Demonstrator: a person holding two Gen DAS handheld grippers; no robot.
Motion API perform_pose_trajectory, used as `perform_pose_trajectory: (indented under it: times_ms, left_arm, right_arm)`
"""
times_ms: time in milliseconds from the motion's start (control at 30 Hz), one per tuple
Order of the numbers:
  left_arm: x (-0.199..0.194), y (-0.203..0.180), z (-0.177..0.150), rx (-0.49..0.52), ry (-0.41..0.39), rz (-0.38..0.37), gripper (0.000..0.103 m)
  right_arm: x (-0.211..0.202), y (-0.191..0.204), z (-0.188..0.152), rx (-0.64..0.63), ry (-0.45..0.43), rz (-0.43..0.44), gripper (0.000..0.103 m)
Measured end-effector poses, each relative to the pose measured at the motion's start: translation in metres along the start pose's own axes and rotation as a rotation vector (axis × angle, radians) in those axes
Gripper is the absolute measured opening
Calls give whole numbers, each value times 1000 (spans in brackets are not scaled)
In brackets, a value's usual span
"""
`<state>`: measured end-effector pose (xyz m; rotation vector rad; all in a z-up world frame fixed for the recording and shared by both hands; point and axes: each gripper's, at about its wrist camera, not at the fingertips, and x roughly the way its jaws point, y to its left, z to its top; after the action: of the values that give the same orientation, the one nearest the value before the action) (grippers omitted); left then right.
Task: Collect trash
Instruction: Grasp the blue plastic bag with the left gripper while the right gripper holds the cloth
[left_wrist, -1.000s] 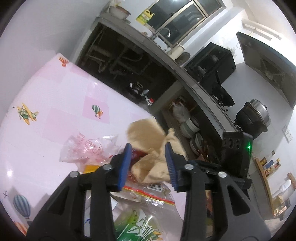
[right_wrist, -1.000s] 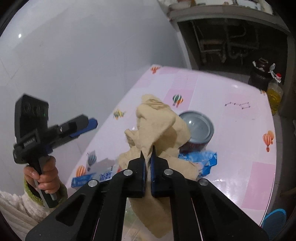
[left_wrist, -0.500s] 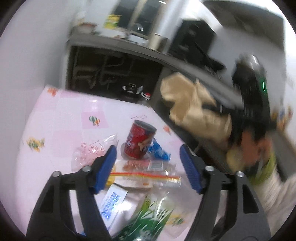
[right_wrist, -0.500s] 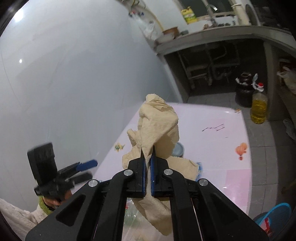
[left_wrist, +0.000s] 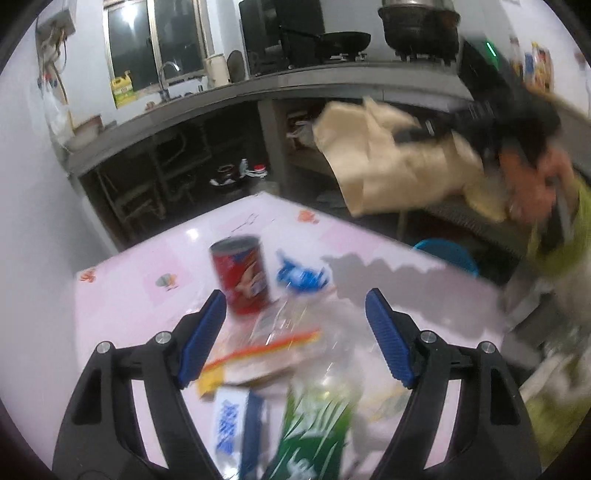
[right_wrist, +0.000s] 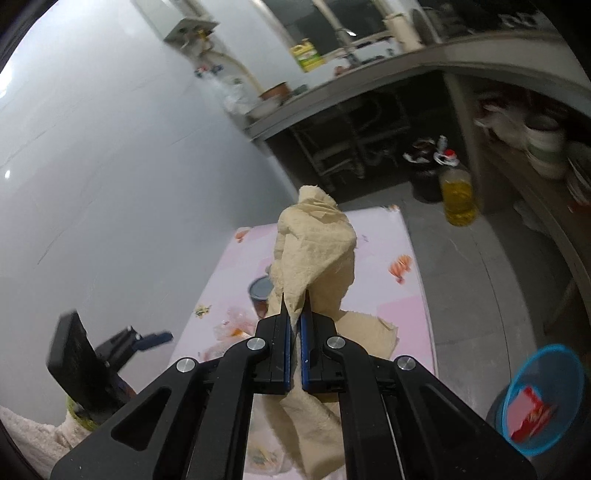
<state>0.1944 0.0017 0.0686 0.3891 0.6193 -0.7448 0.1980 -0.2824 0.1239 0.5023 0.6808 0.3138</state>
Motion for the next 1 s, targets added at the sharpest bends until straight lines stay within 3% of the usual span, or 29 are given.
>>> perform_pose_trajectory:
  times_ms: [133, 200, 400, 500, 600, 867, 1000]
  left_arm:
    - [32, -8, 39, 38, 102, -77, 74]
    - [65, -12, 58, 63, 217, -115, 74]
    - [148, -25, 75, 119, 478, -80, 71]
    - [178, -32, 72, 172, 565, -9, 68]
    - [202, -38, 66, 187, 648, 12, 67]
    - [238, -40, 54, 201, 778, 70, 67]
    - [248, -38, 53, 188, 826, 87, 55]
  right_arm:
    - [-6, -17, -14, 54, 5, -5, 4]
    - [-11, -24, -19, 75, -6, -2, 4]
    - [-28, -39, -31, 109, -43, 25, 4]
    - [-31, -44, -33, 110, -45, 31, 4]
    - [-36, -50, -36, 116, -52, 49, 4]
    - [-45, -65, -44, 139, -57, 96, 4]
    - [-45, -71, -49, 153, -54, 113, 4]
